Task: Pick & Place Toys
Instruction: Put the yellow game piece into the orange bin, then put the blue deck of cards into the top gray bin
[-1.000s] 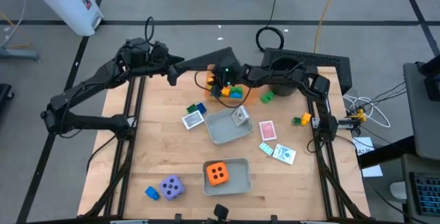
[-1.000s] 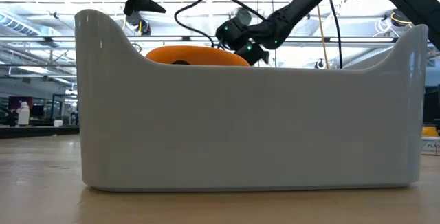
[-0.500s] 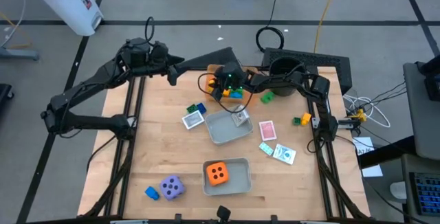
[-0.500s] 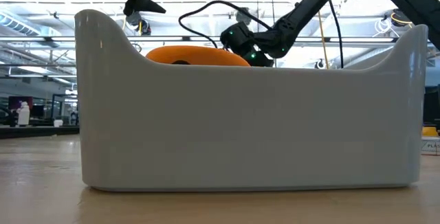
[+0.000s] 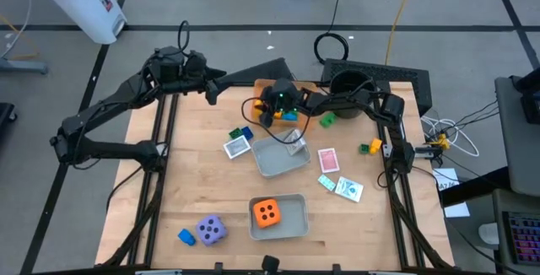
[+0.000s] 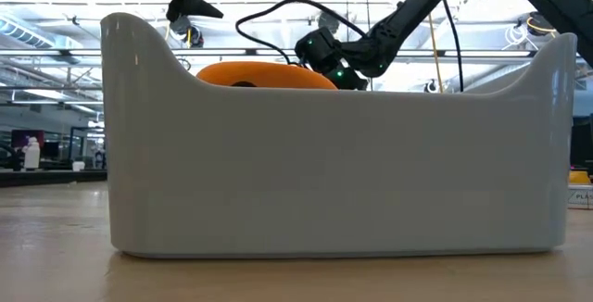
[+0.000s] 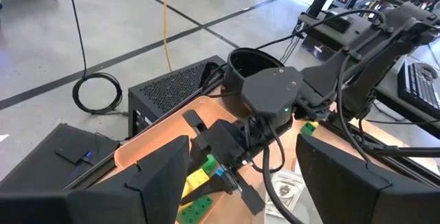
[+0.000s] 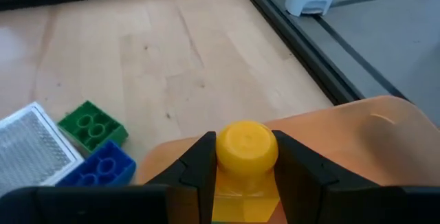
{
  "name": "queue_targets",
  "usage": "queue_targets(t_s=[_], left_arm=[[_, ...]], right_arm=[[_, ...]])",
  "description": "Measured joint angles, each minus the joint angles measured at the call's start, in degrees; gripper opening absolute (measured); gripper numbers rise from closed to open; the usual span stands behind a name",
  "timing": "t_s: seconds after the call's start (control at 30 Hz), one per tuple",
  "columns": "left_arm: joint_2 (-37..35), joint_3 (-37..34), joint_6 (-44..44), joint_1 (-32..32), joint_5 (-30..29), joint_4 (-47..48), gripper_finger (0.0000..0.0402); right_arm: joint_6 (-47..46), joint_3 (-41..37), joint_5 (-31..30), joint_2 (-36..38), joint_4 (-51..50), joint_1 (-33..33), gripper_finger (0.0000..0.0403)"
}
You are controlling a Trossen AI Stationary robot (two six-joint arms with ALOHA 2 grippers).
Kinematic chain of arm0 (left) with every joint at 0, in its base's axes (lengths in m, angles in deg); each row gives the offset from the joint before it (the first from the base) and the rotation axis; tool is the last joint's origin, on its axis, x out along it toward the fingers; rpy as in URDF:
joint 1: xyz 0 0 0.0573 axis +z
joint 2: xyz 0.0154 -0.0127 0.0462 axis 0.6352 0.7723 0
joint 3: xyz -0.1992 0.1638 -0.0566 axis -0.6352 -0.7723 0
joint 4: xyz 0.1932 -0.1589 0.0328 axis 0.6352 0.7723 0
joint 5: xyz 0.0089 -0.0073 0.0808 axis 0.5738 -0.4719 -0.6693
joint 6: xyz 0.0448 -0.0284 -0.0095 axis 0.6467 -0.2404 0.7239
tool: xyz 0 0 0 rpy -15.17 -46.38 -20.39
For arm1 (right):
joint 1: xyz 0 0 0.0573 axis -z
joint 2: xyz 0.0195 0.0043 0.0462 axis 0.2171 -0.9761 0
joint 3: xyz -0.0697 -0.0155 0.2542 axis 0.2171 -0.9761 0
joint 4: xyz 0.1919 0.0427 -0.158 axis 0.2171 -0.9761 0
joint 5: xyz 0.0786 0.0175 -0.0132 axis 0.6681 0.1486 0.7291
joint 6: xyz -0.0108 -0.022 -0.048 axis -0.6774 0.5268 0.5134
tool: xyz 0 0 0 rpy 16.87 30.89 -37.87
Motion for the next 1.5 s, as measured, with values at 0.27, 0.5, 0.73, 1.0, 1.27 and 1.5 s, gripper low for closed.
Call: queue_targets(t_s=[0.27, 0.5, 0.73, 1.0, 1.27, 1.5], left_arm=[[0.0, 0.0, 0.02, 0.0, -0.03, -0.02, 0.0271], [0.0, 0.0, 0.04, 0.0, -0.03, -0.02, 0.0271], [0.0, 0.0, -0.86, 0.0, -0.07, -0.07, 0.0271], [0.0, 0.0, -1.35, 0.0, -0.07, -0.07, 0.0271], [0.0, 0.0, -2.23, 0.0, -0.07, -0.09, 0.0271], [0.0, 0.0, -2.27, 0.0, -0.05, -0.07, 0.0271]], right_arm=[[4.17, 1.46, 0.22, -0.93, -0.75, 0.0, 0.0108], [5.32, 1.68, 0.31, -0.99, -1.92, 0.15, 0.0108], [5.2, 1.68, 0.44, -0.95, -1.94, 0.15, 0.0108], [5.2, 1.68, 0.41, -0.95, -2.44, 0.16, 0.0133], [5.07, 1.68, 0.44, -0.95, -2.54, 0.15, 0.0139], [5.04, 1.68, 0.46, -0.95, -2.38, 0.15, 0.0141]])
